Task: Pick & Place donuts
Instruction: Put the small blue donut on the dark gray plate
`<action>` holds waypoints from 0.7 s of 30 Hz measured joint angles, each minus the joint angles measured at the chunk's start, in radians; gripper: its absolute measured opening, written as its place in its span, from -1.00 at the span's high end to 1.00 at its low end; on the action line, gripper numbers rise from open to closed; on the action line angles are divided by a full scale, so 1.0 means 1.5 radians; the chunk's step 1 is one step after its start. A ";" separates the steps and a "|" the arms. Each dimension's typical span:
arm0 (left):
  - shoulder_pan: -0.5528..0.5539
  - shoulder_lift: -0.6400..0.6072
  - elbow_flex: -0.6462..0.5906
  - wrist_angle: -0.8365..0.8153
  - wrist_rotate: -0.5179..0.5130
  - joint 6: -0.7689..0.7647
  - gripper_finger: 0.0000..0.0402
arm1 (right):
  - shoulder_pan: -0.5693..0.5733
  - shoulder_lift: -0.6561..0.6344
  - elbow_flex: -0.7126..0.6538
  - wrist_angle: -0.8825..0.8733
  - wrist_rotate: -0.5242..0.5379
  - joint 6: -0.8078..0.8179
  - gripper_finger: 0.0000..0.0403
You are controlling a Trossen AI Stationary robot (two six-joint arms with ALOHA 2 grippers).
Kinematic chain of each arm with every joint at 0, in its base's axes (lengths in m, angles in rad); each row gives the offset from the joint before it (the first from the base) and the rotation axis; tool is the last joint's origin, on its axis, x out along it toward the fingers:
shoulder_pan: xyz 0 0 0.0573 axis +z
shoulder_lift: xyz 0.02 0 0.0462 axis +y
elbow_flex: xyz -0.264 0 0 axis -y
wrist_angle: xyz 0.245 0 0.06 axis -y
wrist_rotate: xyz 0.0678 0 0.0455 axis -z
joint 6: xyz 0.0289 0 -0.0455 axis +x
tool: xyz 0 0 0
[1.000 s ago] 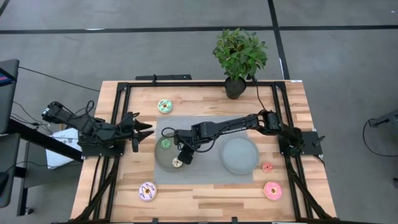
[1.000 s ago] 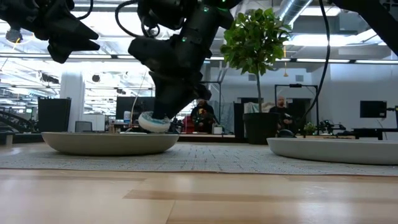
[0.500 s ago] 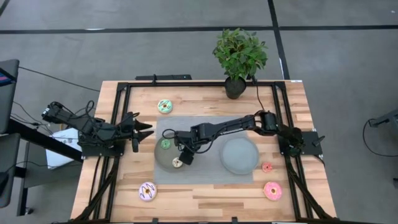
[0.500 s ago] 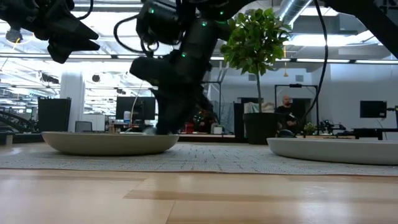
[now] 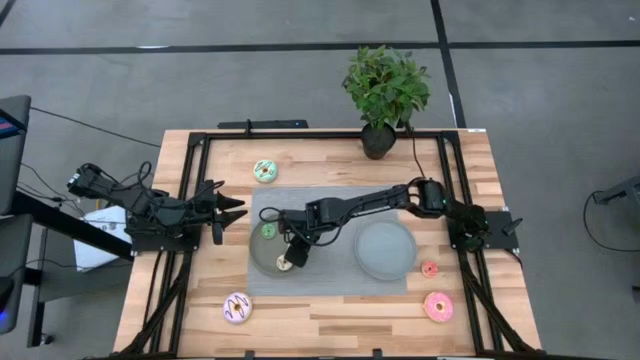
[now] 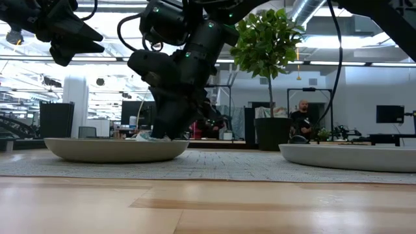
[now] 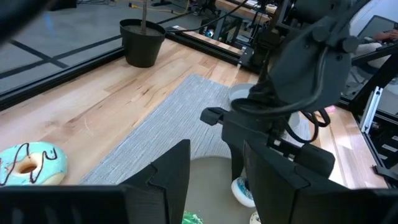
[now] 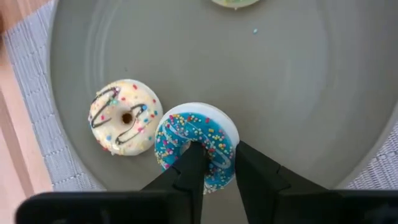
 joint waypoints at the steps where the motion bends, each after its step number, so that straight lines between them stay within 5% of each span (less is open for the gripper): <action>1: 0.000 0.000 0.000 0.000 0.000 0.000 0.30 | -0.001 0.000 0.000 0.000 -0.001 0.002 0.58; 12: 0.000 0.000 0.000 0.000 0.000 0.001 0.30 | -0.013 -0.001 0.011 -0.052 -0.001 0.006 0.22; 21: 0.000 0.000 0.000 0.000 0.000 0.002 0.30 | -0.013 -0.001 0.037 -0.069 0.002 -0.007 0.35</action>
